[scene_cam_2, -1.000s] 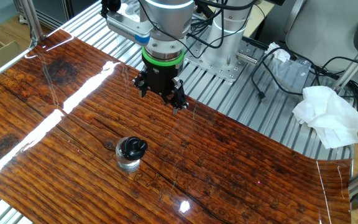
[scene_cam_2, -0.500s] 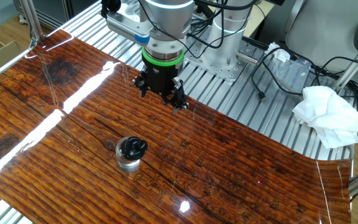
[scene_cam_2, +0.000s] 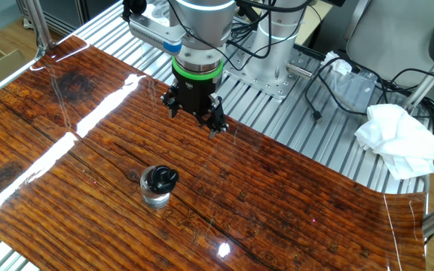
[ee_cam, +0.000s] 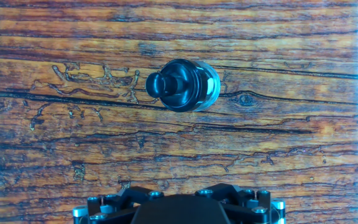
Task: Screw the lid onto the jar
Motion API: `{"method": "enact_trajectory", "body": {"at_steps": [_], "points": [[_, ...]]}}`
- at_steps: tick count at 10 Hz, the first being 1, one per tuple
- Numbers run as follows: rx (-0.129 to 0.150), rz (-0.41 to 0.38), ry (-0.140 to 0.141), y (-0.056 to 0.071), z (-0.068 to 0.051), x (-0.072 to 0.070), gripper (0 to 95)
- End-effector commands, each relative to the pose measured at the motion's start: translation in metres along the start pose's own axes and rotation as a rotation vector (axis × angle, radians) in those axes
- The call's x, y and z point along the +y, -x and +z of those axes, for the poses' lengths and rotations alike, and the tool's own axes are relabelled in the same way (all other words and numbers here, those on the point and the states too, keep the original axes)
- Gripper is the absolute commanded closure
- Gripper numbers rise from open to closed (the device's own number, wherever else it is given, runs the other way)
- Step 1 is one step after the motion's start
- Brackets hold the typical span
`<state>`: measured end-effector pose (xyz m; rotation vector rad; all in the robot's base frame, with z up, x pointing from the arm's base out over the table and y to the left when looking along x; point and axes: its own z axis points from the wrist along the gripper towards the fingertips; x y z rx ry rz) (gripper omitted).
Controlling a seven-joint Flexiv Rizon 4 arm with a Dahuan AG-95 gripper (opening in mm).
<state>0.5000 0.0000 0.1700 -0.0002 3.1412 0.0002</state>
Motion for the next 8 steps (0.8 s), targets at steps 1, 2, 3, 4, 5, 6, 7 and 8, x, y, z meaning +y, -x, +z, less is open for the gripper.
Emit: {"method": "enact_trajectory", "body": {"at_steps": [1,2,3,4,5,6,7,8], "points": [[-0.026,-0.103,-0.019,0.0,0.0,0.0,95.0],[-0.026,-0.105,-0.018,0.0,0.0,0.0001,95.0],[-0.026,-0.107,-0.018,0.0002,0.0004,0.0002,95.0],[-0.025,-0.109,-0.019,0.0002,0.0003,0.0002,95.0],[-0.024,-0.108,-0.019,0.0003,0.0007,0.0004,95.0],[-0.025,-0.106,-0.02,0.0003,0.0005,0.0003,95.0],[-0.023,-0.103,-0.02,0.0002,0.0004,0.0003,95.0],[-0.021,-0.102,-0.021,0.0002,0.0004,0.0003,95.0]]}}
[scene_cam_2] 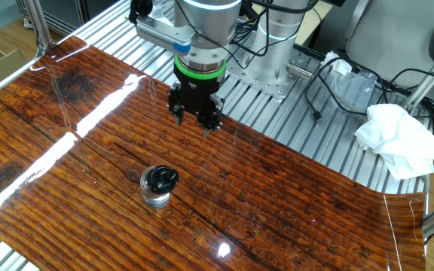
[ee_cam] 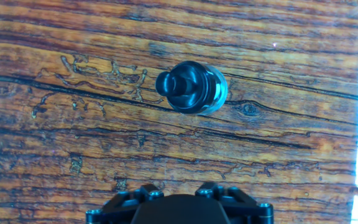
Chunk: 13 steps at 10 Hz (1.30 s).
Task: Screw the lid onto the jar
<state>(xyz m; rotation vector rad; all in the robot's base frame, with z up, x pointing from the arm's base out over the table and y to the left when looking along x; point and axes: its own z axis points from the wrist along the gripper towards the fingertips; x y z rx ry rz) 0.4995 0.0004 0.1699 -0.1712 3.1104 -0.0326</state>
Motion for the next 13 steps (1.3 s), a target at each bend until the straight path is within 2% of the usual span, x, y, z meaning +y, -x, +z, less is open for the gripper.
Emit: {"method": "enact_trajectory", "body": {"at_steps": [1,13], "points": [[0.005,0.008,0.001,0.0007,0.0004,-0.0002,95.0],[0.0,0.005,-0.012,0.0008,-0.0024,0.0026,95.0]]}}
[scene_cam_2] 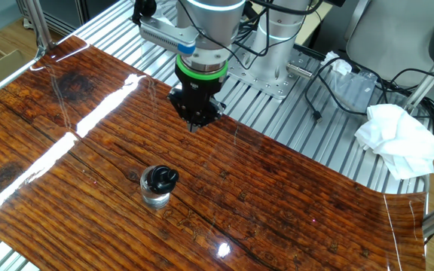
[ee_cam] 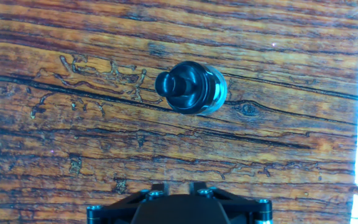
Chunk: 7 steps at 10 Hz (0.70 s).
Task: Screw the lid onto the jar
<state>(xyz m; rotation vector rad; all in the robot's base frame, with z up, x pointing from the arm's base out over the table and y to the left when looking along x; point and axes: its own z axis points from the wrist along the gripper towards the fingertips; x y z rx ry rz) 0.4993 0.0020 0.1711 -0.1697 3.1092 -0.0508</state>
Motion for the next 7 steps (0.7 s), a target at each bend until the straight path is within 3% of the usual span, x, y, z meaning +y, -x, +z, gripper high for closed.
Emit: {"method": "enact_trajectory", "body": {"at_steps": [1,7], "points": [[0.002,0.007,-0.001,0.004,-0.004,0.002,95.0],[0.004,0.016,-0.011,0.022,-0.01,0.002,95.0]]}}
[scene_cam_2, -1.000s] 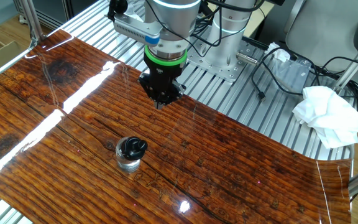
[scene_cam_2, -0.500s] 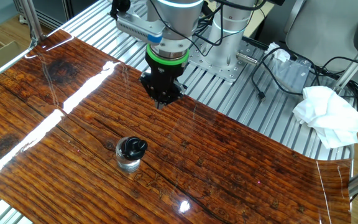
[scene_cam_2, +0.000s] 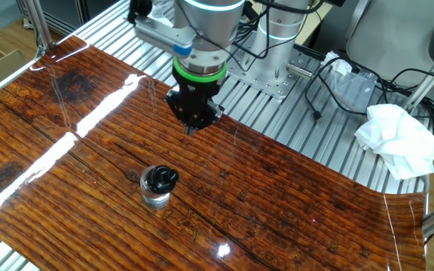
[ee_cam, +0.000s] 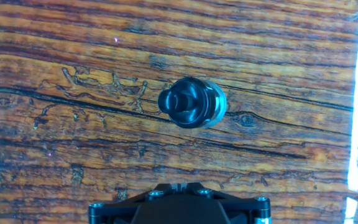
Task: Screw the lid onto the jar
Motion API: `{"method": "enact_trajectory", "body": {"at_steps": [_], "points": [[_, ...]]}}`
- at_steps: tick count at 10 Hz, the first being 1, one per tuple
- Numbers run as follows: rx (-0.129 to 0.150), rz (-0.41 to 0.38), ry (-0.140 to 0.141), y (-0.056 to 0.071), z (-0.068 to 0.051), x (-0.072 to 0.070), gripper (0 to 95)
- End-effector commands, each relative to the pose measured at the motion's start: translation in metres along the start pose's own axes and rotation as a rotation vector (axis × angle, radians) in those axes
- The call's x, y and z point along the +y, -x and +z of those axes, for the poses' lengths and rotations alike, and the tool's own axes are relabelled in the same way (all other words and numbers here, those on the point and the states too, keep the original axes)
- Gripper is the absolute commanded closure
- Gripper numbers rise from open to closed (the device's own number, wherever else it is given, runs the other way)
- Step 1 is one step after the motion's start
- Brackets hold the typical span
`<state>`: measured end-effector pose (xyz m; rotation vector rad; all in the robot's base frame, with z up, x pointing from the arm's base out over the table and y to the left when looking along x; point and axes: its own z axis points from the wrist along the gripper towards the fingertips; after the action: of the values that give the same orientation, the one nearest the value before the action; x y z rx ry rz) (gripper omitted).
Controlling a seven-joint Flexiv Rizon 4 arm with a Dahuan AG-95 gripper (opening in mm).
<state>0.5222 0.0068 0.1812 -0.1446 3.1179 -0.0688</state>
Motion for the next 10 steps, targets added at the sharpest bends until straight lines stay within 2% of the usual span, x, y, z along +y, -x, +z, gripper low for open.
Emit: {"method": "enact_trajectory", "body": {"at_steps": [1,5,10], "points": [[-0.003,0.015,-0.013,0.003,-0.001,0.004,95.0],[0.001,0.061,-0.032,0.022,-0.004,0.017,95.0],[0.001,0.135,-0.045,0.044,0.0,0.022,95.0]]}}
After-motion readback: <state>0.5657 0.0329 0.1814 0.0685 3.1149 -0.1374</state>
